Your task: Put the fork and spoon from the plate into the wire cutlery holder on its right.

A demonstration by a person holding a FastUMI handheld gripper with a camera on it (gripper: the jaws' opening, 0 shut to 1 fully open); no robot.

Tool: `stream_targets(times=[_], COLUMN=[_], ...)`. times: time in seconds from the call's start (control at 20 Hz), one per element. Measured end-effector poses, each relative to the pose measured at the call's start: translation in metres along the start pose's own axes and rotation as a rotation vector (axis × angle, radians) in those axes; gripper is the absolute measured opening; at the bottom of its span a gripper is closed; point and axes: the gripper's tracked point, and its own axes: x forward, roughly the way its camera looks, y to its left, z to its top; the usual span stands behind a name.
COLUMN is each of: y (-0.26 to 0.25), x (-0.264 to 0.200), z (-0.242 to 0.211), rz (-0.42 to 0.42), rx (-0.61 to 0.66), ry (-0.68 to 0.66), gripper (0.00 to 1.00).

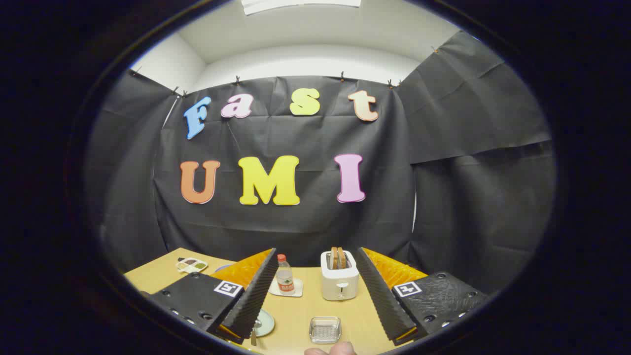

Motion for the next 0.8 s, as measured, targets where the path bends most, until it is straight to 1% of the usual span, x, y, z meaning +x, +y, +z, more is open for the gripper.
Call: stream_targets(times=[0.15, 0.65, 0.8], y=[-0.001, -0.002, -0.002], x=[0.001, 0.004, 0.003], z=[0.001, -0.016, -0.01], rz=[0.0, -0.005, -0.011], rx=[0.01, 0.034, 0.023], ry=[-0.001, 0.04, 0.029], gripper=[0.95, 0.94, 0.94])
